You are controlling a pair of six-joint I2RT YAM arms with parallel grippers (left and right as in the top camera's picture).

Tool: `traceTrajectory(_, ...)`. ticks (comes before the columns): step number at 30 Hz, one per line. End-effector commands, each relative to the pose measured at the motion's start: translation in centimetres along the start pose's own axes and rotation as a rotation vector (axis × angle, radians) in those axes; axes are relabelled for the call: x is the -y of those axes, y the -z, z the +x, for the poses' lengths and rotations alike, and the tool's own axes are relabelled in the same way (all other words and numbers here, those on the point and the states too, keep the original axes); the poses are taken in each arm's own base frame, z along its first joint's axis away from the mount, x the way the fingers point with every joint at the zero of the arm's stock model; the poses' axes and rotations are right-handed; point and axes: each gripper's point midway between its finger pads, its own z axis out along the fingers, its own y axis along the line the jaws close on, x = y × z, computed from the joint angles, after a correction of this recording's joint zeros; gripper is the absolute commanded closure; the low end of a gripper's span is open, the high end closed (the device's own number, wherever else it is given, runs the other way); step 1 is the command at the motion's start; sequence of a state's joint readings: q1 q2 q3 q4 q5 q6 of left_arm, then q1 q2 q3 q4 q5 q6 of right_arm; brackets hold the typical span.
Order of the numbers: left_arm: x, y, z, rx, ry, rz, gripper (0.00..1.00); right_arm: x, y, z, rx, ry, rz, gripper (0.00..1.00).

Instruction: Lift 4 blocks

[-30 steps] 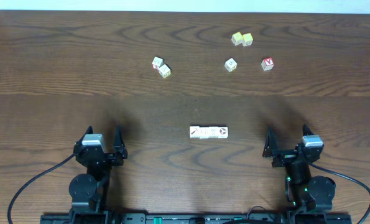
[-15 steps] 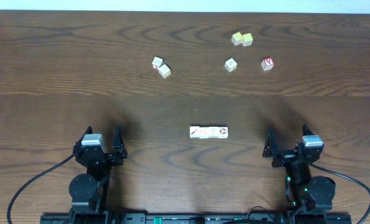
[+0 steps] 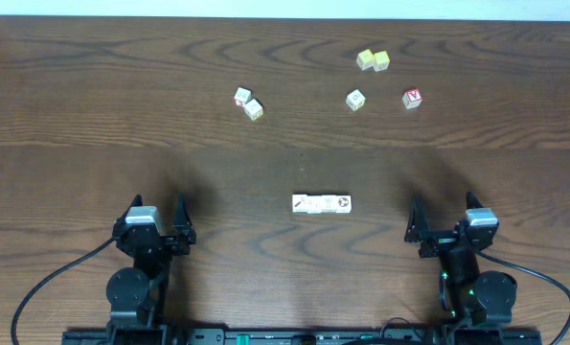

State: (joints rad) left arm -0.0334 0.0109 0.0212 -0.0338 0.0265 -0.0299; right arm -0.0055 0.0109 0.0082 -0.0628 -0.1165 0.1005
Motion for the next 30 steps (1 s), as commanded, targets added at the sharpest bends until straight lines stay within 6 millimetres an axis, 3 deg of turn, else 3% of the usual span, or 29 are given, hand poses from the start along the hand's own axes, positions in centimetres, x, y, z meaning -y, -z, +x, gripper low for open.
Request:
traceTrajectory(1,-0.88,-0.06,1.57,-0.046,0.011,-0.045,0.24,0.09,0.02,0.04,0.001,0.012,0.002,0.01)
traceTrajectory(30,-0.88,-0.06,1.58,-0.046,0.011,-0.045,0.24,0.09,0.02,0.04,0.001,0.012,0.002,0.01)
